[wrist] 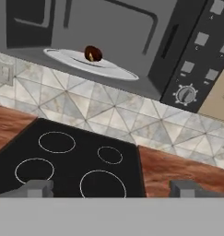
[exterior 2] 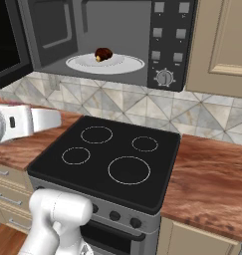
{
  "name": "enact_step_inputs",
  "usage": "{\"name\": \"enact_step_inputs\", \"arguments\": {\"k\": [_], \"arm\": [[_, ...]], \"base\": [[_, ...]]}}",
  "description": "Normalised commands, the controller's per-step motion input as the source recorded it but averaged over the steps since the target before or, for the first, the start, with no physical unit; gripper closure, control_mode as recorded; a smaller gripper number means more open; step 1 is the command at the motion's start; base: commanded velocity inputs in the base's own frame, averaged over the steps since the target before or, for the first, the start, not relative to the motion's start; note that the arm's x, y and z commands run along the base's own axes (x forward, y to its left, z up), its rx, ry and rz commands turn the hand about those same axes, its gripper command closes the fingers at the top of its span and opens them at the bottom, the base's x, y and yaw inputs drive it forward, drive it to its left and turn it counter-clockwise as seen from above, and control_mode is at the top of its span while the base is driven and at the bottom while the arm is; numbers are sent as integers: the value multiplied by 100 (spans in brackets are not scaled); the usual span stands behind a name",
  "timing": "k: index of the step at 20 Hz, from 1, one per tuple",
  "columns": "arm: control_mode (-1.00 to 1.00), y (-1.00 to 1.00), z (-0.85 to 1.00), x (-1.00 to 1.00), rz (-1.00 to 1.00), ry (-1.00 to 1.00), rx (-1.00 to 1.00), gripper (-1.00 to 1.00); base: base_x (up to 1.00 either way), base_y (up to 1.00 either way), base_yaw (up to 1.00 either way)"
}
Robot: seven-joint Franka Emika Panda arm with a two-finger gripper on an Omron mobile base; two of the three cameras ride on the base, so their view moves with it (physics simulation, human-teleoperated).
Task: Transport the steak from the fridge to the microwave and turn on the microwave.
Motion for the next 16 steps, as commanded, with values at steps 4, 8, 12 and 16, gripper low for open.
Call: {"name": "enact_step_inputs", "arguments": {"k": [4,8,12,16], "arm": [[-100,0,0,-93,0,11,-12,-100],[-100,0,-19,-70,0,2,-18,-100],[-100,3,-49,-45,4,0,-27,-100],[-100,33,-29,-31,6,0,-28,-100]], "base": [[0,0,0],[0,0,0],[0,0,0],[0,0,0]]}}
